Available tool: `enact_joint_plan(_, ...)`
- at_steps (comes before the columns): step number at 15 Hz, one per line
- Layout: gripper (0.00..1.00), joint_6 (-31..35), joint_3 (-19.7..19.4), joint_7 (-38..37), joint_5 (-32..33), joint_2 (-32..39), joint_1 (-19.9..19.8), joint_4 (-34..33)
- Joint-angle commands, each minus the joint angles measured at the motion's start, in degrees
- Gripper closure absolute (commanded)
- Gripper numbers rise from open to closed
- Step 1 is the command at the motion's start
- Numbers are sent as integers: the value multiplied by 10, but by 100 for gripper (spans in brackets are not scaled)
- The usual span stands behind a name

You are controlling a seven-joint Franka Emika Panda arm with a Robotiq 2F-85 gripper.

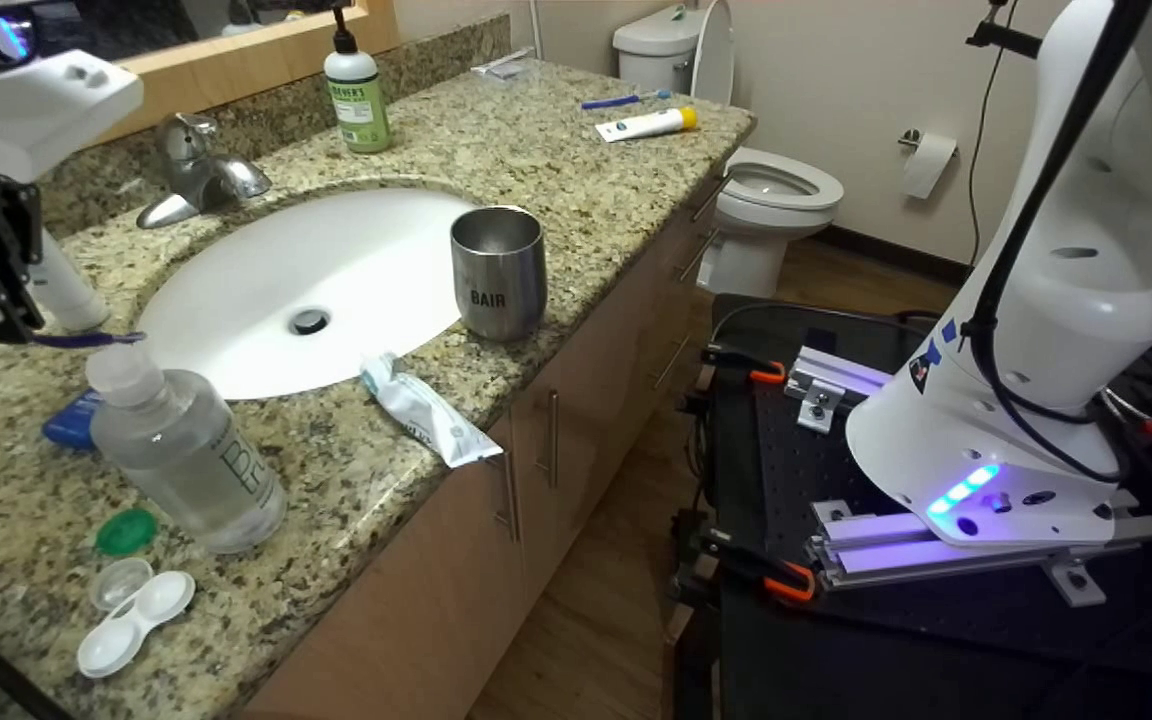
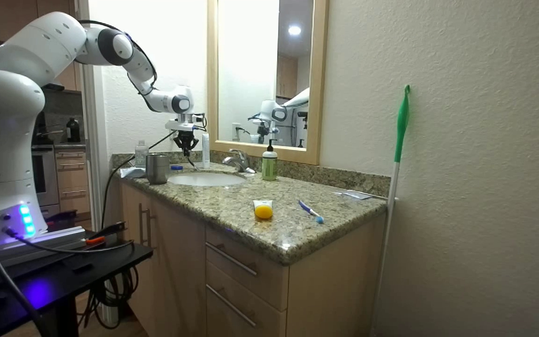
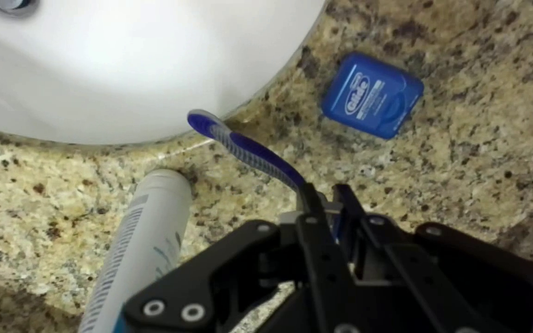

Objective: Put the stick shaver on the counter

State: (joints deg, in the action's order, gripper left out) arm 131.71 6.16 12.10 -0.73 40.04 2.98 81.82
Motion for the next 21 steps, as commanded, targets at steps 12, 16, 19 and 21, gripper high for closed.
enact_joint_plan(12,97,58,50,132,10,22,4,-24)
enact_joint_plan(16,49,61,37,117,17,18,4,-9)
enact_joint_plan(19,27,60,43,122,4,14,-9,-4)
enact_joint_plan(21,13,63,46,122,-1,7,-14,1)
